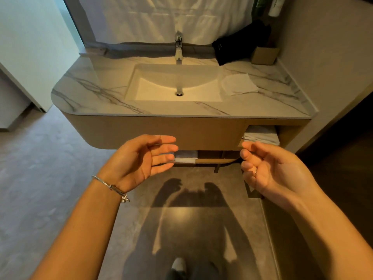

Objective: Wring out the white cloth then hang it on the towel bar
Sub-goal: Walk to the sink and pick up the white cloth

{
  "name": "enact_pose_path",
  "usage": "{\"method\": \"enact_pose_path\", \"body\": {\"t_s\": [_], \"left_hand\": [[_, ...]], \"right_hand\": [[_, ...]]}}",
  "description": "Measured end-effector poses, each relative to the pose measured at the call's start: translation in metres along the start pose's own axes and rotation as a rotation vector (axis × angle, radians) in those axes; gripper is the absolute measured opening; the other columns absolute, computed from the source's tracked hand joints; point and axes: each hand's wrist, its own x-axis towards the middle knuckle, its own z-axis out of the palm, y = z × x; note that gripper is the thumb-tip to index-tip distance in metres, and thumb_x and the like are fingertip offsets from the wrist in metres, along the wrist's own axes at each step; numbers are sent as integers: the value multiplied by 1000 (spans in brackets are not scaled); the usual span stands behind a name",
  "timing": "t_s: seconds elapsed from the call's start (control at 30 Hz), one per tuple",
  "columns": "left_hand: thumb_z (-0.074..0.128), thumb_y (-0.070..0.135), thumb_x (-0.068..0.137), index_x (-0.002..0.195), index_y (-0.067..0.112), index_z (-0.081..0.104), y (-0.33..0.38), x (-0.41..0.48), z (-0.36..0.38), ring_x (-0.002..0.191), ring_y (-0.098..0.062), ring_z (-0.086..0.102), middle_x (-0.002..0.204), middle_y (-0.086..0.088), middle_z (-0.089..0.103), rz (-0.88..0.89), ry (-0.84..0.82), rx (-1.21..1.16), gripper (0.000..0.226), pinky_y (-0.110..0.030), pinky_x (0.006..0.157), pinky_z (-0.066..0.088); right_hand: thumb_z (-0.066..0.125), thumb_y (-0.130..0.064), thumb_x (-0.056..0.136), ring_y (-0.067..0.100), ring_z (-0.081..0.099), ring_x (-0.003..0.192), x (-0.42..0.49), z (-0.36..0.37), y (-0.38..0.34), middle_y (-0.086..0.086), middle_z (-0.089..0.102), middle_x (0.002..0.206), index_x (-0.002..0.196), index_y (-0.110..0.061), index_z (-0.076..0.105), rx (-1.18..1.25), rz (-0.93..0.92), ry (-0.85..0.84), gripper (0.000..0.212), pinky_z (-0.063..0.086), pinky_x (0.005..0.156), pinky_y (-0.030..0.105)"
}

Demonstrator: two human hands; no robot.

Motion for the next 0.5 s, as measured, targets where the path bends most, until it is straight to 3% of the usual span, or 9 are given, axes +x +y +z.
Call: {"method": "enact_pose_path", "body": {"t_s": [0.2,0.5], "left_hand": [[51,24,69,81,12,74,21,46,-5,58,-10,67,69,-1,73,68,51,-18,29,-26,66,58],[49,20,76,76,10,75,53,126,5,54,-9,66,65,0,72,85,103,-69,28,-25,65,58]], "right_hand": [[57,-26,71,8,51,49,42,1,-25,-1,62,62,82,-13,67,-77,-44,14,20,44,43,17],[55,-27,72,8,51,50,109,-3,-87,-2,58,63,71,-16,67,-105,-72,-48,16,43,44,18]]}}
